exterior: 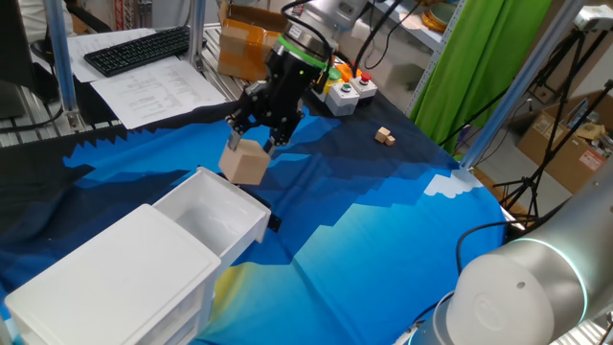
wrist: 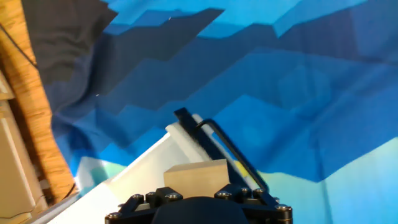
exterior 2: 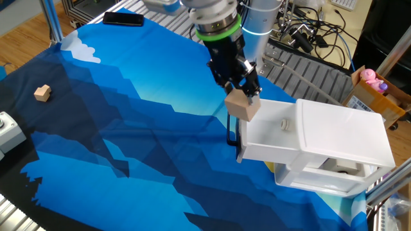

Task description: Put things in the drawer

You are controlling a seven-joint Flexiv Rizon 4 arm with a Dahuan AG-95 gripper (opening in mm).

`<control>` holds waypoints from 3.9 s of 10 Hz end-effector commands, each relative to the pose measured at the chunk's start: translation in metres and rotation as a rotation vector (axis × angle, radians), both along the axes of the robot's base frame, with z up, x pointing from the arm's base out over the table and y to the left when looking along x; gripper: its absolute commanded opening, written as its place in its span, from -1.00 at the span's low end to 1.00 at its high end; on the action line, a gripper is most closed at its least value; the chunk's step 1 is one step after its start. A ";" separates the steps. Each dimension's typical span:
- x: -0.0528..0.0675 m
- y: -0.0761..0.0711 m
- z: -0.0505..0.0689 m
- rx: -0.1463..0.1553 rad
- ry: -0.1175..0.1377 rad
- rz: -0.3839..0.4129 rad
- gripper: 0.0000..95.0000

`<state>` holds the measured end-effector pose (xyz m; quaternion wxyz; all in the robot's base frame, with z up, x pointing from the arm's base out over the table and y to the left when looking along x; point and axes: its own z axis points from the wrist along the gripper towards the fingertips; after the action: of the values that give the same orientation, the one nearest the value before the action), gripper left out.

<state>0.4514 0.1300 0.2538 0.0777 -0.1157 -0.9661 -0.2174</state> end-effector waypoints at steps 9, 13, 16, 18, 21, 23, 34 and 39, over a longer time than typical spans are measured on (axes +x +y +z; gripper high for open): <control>0.007 0.005 -0.008 0.128 0.046 -0.104 -1.00; 0.012 0.004 -0.006 0.092 0.041 -0.099 -1.00; 0.012 0.004 -0.006 0.057 0.029 -0.063 -1.00; 0.012 0.004 -0.006 0.079 0.053 -0.019 -1.00; 0.012 0.004 -0.006 0.072 0.062 -0.046 -1.00; 0.009 0.008 -0.005 0.070 0.074 -0.078 -1.00; -0.038 0.062 -0.032 0.024 0.025 -0.148 -1.00; -0.041 0.065 -0.039 0.019 0.019 -0.182 -0.60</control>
<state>0.4093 0.1948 0.2143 0.0680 -0.2050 -0.9485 -0.2318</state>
